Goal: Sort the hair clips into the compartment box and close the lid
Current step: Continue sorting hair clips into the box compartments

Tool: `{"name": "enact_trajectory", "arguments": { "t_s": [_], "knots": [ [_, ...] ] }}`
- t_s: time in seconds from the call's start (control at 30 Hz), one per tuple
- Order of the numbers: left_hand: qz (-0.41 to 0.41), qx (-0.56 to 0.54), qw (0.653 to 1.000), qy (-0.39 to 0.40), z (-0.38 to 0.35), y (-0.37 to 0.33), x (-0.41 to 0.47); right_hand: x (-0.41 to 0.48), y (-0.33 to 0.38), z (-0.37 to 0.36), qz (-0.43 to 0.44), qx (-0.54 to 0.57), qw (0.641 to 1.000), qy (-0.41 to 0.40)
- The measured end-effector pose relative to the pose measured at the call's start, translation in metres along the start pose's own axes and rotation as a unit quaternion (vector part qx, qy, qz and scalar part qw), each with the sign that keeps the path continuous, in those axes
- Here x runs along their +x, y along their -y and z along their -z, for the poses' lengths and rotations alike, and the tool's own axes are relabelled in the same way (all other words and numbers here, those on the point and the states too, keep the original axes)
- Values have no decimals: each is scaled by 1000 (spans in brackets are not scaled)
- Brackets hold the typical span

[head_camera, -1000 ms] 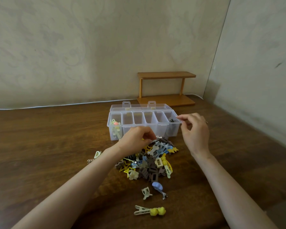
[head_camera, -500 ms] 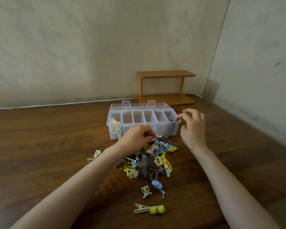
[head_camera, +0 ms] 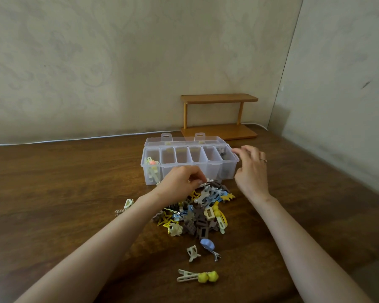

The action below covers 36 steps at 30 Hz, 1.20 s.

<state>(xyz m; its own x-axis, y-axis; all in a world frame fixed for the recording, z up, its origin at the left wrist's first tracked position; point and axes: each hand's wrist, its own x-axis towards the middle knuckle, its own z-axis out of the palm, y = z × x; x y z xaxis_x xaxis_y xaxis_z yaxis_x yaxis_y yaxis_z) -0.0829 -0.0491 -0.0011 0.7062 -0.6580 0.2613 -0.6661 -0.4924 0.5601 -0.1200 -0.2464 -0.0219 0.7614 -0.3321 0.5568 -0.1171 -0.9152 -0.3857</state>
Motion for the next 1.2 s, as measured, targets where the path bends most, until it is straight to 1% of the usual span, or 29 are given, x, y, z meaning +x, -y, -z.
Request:
{"name": "enact_trajectory", "arguments": {
  "t_s": [0.07, 0.13, 0.23, 0.33, 0.4, 0.6, 0.73, 0.93, 1.07, 1.13, 1.2],
  "knots": [
    [1, -3, 1000, -4, 0, 0, 0, -1, 0, 0, -9, 27, 999, -45],
    [-1, -2, 1000, -4, 0, 0, 0, -2, -1, -1, -3, 31, 998, -52],
    [-4, 2, 1000, -1, 0, -1, 0, -3, -1, -1, 8, 22, 999, -35],
    [-7, 5, 1000, -1, 0, -1, 0, -2, -1, -1, 25, -26, 999, 19],
    [-8, 6, 1000, 1, 0, -1, 0, -3, 0, -1, 22, -36, 998, 35],
    [-9, 7, 1000, 10, 1, -2, -1, -4, -1, -2, 30, -9, 999, 8],
    [-10, 6, 1000, 17, 3, -5, -2, -7, -1, 1, 24, 38, 998, -46],
    [-20, -1, 1000, 18, 6, -14, -12, -13, 6, 9, 30, 93, 992, -79],
    [-32, -6, 999, 28, 9, -10, -33, -14, 19, 17, 80, 140, 985, -61],
    [-34, -6, 999, 21, 12, -6, -43, -19, 25, 21, 100, 180, 978, -21],
    [-32, -4, 999, 12, 16, -1, -49, -30, 28, 21, 115, 230, 966, 42]
  ]
}}
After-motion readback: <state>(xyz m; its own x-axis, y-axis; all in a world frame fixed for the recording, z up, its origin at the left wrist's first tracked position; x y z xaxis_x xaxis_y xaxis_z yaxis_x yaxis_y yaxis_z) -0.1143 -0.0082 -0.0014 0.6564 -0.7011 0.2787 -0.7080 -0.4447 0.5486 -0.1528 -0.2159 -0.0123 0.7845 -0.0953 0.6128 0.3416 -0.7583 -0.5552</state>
